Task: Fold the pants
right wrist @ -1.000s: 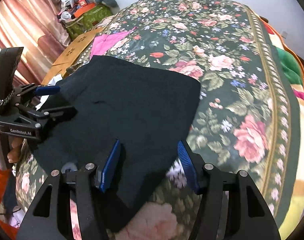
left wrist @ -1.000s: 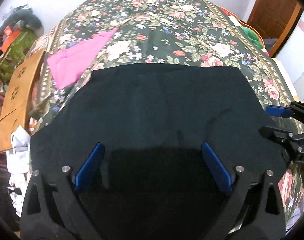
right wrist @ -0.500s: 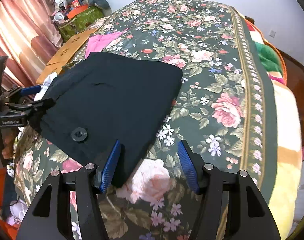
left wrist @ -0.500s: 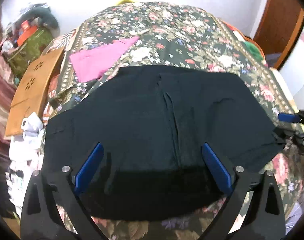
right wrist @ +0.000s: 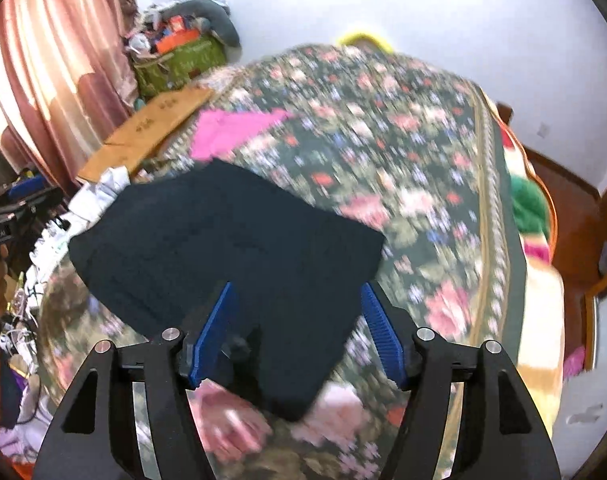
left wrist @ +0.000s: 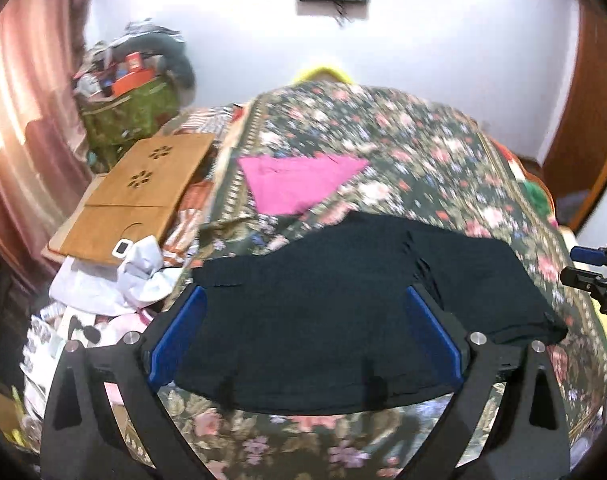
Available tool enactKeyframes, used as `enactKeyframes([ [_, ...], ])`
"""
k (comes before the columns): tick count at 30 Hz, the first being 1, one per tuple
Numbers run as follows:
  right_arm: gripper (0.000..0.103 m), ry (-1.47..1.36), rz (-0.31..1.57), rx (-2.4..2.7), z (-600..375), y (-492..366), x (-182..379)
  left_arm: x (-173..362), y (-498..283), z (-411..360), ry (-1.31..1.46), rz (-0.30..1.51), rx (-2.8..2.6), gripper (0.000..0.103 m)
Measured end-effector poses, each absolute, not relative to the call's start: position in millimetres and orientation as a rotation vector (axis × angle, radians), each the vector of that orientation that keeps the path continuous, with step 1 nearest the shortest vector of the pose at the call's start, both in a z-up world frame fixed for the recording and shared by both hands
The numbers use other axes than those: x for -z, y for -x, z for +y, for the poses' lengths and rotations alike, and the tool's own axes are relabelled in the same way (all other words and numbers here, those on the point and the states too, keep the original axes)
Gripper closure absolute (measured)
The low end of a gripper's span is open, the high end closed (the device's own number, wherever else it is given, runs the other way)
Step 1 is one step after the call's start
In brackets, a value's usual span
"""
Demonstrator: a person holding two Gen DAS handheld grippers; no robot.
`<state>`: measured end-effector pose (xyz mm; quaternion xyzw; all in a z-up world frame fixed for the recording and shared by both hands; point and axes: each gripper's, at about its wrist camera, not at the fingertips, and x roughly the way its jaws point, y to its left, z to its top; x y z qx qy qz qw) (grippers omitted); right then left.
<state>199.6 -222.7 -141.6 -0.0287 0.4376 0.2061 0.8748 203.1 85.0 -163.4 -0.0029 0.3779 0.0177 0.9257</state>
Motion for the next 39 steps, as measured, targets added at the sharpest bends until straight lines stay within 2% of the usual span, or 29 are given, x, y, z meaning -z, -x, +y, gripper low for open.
enactKeyframes([
  [4, 0.039, 0.095, 0.887, -0.472, -193, -205, 139, 171, -188, 117, 0.032, 0.75, -0.103, 0.003],
  [9, 0.039, 0.143, 0.922, -0.516, -156, -212, 157, 201, -183, 160, 0.126, 0.877, -0.149, 0.003],
  [15, 0.039, 0.219, 0.973, -0.522, -131, -211, 182, 246, -180, 206, 0.418, 1.028, -0.096, 0.003],
  [23, 0.04, 0.217, 0.999, -0.513, -128, -204, 192, 300, -188, 220, 0.674, 1.18, 0.043, 0.003],
  [30, 0.04, 0.167, 1.016, -0.52, -129, -204, 196, 322, -208, 225, 0.87, 1.19, 0.154, 0.004],
  [35, 0.04, 0.145, 1.022, -0.534, -131, -205, 199, 332, -234, 227, 0.868, 1.196, 0.161, 0.004],
  [37, 0.04, 0.143, 1.021, -0.536, -131, -205, 199, 331, -243, 224, 0.811, 1.201, 0.128, 0.01],
  [39, 0.04, 0.141, 1.02, -0.536, -131, -205, 199, 328, -250, 220, 0.695, 1.219, 0.048, 0.038],
])
